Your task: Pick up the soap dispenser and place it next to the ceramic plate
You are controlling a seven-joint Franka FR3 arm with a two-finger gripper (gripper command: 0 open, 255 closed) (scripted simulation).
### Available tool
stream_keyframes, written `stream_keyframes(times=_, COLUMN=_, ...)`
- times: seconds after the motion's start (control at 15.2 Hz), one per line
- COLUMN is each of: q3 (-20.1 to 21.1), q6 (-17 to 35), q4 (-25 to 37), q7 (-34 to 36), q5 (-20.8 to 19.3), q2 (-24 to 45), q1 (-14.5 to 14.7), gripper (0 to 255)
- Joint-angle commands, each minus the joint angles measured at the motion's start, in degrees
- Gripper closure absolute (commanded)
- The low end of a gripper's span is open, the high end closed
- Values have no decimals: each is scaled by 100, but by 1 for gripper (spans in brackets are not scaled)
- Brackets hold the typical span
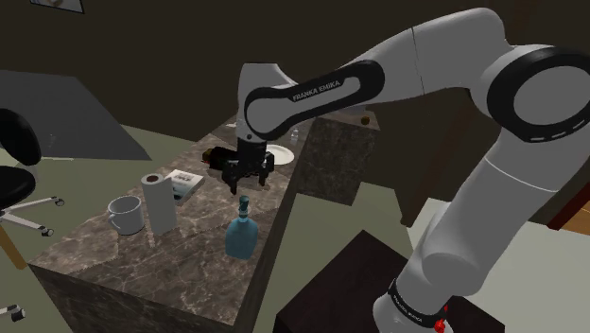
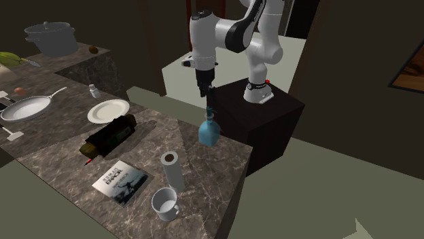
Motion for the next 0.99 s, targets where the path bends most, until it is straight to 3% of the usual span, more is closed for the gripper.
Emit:
stream_keyframes(times=0.0, q3=54, q6=214, q4=45, q7=96, q5=-9, q2=226, q1=42, gripper=0)
stream_keyframes(times=0.46, q3=75, q6=790, q4=-231, q7=150, q5=-78, q2=531, q1=63, gripper=0)
stream_keyframes(times=0.92, q3=75, q6=790, q4=-231, q7=150, q5=-78, q2=531, q1=63, gripper=0)
